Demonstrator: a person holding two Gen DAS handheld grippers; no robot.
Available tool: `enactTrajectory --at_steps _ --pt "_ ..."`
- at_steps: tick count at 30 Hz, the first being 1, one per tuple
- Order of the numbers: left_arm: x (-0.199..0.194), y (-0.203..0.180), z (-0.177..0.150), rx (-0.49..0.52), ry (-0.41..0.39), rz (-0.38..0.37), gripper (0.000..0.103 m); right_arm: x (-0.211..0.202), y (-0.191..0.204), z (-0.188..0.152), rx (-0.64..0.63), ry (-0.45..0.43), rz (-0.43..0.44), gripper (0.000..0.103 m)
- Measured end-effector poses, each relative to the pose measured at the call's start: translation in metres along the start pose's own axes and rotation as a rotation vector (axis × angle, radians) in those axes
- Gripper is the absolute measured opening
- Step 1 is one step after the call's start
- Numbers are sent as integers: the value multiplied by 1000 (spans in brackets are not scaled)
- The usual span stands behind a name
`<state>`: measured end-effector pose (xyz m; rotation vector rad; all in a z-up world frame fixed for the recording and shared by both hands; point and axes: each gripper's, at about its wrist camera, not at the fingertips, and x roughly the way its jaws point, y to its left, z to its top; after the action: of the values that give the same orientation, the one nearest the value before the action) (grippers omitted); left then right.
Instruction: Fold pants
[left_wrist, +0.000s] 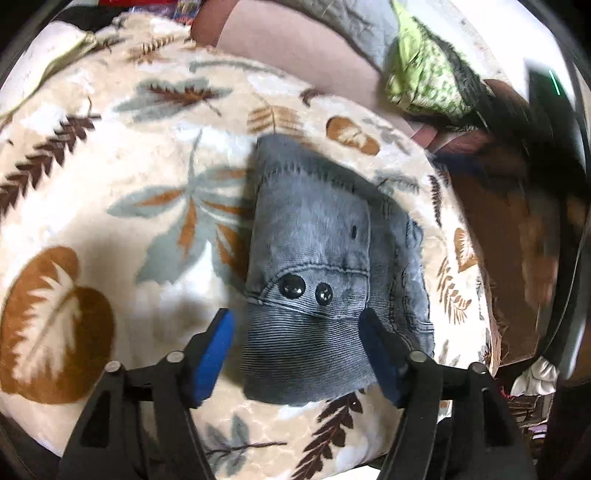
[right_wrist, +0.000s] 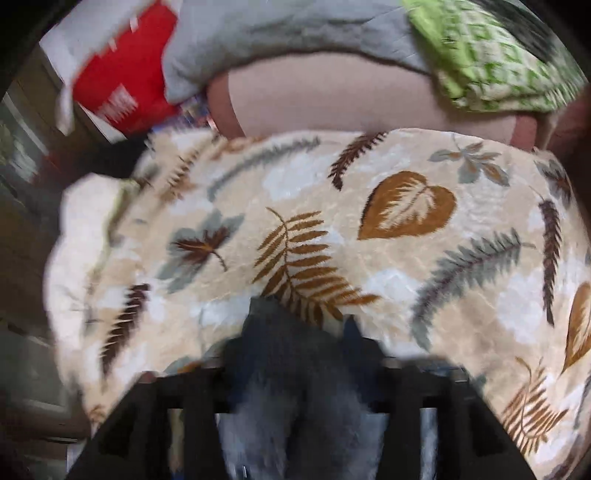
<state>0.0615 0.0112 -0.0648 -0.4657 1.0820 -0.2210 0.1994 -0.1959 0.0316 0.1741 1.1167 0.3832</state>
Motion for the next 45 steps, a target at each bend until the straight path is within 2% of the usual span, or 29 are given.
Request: enactTrajectory --at_steps 4,7,10,12,15,18,22,24,27,28,31,34,37,41,45 --pt "-11 21 9 -29 -35 -3 78 -26 -75 -53 141 -11 105 67" --pt "-4 37 18 -87 -14 1 78 -21 -126 -94 262 24 127 67" --pt "0 41 24 -133 -3 -26 78 -6 -157 -129 357 58 206 67" --pt "0 35 22 -111 -16 14 78 -1 -161 -142 372 50 224 67" --pt "-5 15 13 -5 -57 118 78 -2 -155 -156 364 19 227 67" --pt "-9 -2 2 81 -103 198 78 -10 -129 -164 302 -17 213 67" --pt "-4 -13 -7 135 -105 240 78 -18 -90 -170 207 -56 258 67" --pt "5 -17 -12 155 -84 252 78 -13 -74 -173 164 -44 270 67" --pt "24 -22 -21 205 -39 300 79 19 -69 -185 146 76 179 67" --pt "23 -24 -23 218 -59 309 79 20 -69 -186 144 66 177 67" --pt "18 -25 -19 232 -59 313 79 6 -63 -179 130 72 153 67" --pt "7 -25 -14 226 -78 308 79 -18 -60 -167 93 12 152 67" --pt "-1 -27 -6 225 -105 315 79 -30 -78 -154 131 -21 141 67" --pt "-1 -27 2 222 -115 319 79 -27 -111 -147 211 -11 123 67" --pt "3 -19 9 191 -104 269 79 -15 -133 -148 247 14 157 67"
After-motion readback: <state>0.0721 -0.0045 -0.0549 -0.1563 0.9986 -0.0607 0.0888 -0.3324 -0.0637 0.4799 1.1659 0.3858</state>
